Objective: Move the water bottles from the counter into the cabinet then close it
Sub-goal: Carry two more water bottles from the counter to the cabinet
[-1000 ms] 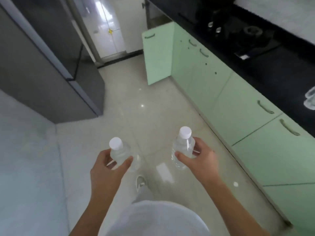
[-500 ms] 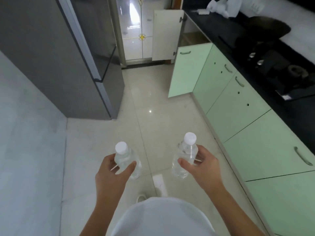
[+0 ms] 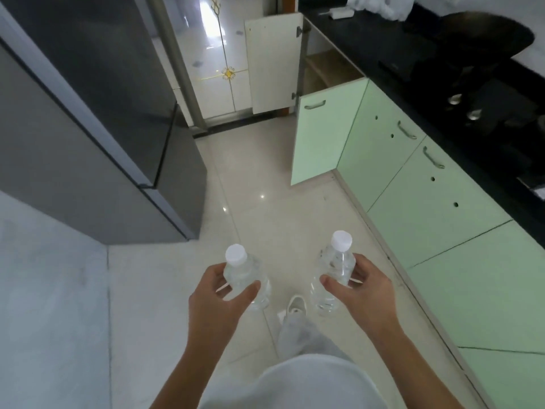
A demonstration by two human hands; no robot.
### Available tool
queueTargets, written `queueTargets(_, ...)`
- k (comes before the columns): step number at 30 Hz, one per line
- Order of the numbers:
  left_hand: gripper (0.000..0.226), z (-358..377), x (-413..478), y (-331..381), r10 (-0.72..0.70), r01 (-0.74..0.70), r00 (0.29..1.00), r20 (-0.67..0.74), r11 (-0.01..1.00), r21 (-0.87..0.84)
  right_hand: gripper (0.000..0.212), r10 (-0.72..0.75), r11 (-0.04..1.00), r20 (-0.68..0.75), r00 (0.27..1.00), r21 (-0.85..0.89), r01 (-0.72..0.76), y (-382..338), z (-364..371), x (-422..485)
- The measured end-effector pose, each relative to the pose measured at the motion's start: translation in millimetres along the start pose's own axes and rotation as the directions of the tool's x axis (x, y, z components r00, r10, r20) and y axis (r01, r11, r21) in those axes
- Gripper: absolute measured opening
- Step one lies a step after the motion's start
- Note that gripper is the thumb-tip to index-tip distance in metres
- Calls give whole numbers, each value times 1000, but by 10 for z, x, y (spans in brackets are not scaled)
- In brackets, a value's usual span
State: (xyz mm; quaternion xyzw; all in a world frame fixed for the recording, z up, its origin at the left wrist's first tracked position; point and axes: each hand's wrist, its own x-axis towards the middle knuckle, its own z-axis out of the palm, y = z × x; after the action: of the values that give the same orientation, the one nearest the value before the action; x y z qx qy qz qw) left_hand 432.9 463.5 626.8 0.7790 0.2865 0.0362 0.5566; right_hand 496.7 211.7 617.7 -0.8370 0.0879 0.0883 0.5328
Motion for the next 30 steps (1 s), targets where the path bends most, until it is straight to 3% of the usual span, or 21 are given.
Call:
queueTargets(10, 46, -42, 1343, 758, -49, 32, 955, -292, 998, -63, 42, -169, 983, 286, 943, -26, 184, -1156, 672, 2060)
queueTargets(16, 43, -92, 2261, 937, -91, 58, 925, -368, 993, -101, 46, -214, 973, 350, 912, -7, 231, -1620, 1161, 2940)
queueTargets(21, 45, -92, 3259, 1143, -72, 40, 946, -316, 994, -106, 42, -183, 980, 297, 937, -17, 197, -1894, 1450, 3648)
queueTargets(30, 49, 71, 5114, 1860, 66, -65, 997, -36, 998, 26, 35, -71, 997, 41, 997, -35, 73, -2324, 1566, 4768)
